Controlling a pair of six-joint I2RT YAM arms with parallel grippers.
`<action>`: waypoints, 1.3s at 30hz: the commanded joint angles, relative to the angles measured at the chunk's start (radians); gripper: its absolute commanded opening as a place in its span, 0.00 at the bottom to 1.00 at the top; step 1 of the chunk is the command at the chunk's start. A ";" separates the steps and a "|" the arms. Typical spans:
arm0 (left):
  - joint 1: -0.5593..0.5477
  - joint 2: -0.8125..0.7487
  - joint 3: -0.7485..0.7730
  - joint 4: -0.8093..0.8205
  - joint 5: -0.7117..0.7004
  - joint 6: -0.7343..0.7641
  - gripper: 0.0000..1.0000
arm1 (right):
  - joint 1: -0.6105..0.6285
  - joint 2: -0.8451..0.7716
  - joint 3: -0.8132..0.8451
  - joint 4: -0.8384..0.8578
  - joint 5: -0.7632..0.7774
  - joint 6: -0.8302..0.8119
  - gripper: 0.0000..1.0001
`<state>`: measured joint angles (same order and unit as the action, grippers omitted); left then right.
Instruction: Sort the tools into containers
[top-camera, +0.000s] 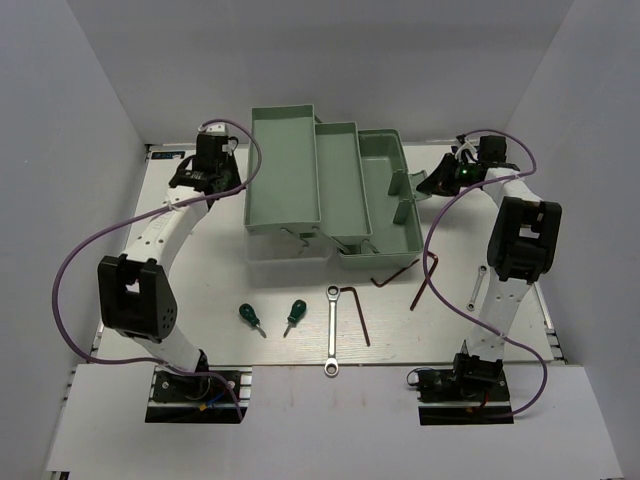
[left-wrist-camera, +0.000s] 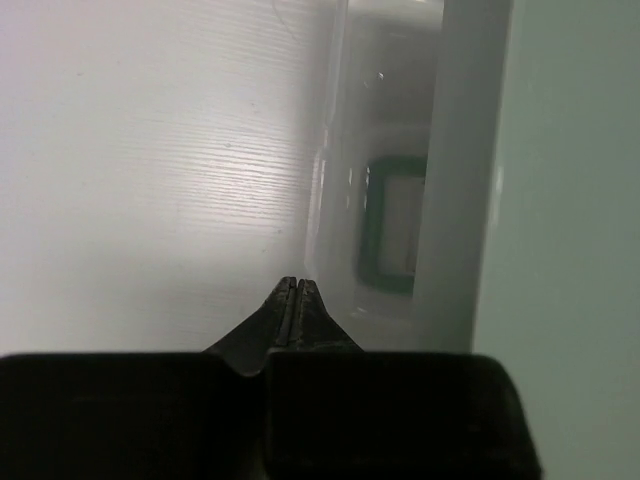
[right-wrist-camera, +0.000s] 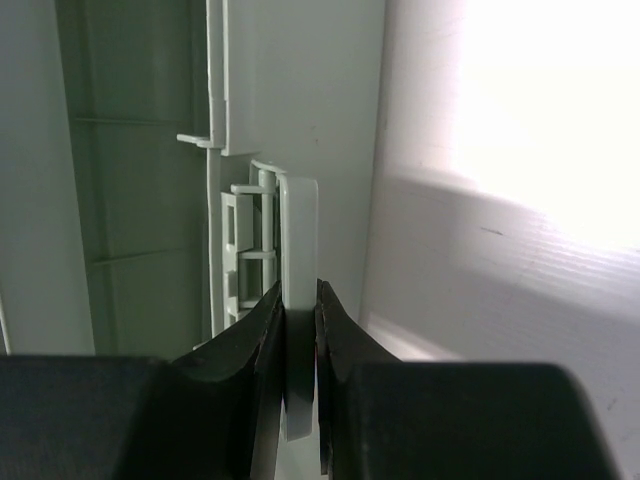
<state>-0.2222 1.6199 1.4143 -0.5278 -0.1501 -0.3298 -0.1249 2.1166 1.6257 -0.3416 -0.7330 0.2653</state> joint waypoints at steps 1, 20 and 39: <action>0.014 -0.043 0.006 0.031 0.009 -0.002 0.01 | -0.021 -0.040 -0.017 -0.027 0.053 -0.058 0.00; 0.026 -0.460 -0.218 0.090 0.140 0.072 0.57 | -0.018 -0.439 -0.220 -0.060 0.403 -0.340 0.90; -0.054 -0.808 -0.704 0.396 0.848 0.155 0.63 | 0.053 -0.756 -0.796 -0.232 0.440 -0.298 0.36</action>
<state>-0.2584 0.8536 0.7616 -0.1707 0.6411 -0.1883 -0.0925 1.3537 0.8337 -0.6106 -0.2955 -0.0746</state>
